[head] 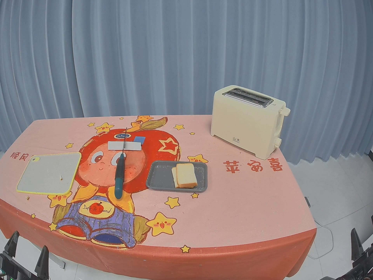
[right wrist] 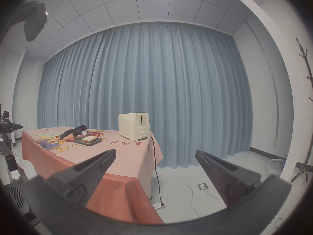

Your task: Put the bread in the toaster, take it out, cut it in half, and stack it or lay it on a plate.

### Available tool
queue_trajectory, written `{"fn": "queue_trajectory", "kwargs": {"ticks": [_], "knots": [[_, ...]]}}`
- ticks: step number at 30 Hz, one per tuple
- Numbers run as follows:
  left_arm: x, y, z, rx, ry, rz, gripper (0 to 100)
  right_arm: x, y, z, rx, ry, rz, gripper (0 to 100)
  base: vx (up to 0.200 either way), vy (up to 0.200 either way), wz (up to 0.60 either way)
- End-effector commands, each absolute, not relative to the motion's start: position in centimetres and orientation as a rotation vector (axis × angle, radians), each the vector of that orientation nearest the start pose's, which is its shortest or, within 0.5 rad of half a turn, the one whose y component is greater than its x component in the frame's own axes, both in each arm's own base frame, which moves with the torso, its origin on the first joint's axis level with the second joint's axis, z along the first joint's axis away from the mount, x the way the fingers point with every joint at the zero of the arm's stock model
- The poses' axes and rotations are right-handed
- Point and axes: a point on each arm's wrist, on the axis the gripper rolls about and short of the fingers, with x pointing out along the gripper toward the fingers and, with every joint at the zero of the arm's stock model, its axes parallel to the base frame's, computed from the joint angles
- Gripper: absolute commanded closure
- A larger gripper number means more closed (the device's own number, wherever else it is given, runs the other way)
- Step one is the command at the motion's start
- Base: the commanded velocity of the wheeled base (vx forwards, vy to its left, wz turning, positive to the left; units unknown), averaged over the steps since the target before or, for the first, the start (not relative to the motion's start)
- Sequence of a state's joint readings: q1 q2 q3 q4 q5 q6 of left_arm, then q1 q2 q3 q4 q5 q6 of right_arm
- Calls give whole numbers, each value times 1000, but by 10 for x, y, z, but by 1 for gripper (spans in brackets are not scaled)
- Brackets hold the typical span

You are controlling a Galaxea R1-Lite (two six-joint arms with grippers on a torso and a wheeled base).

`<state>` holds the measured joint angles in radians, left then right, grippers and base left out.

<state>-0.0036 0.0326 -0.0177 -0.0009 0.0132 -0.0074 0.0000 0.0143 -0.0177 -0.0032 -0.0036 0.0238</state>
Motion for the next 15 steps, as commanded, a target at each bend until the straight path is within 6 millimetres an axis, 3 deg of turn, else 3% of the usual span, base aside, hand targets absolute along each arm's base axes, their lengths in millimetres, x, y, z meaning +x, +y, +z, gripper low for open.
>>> {"fn": "queue_trajectory", "kwargs": {"ticks": [1, 15], "knots": [[-20, 0, 76, -7, 37, 9, 0, -22, 0, 76, 25, 5, -2, 0, 0, 0, 0], [-20, 0, 76, -7, 37, 9, 0, -22, 0, 76, 23, 5, 0, 0, 0, 0, 0]]}}
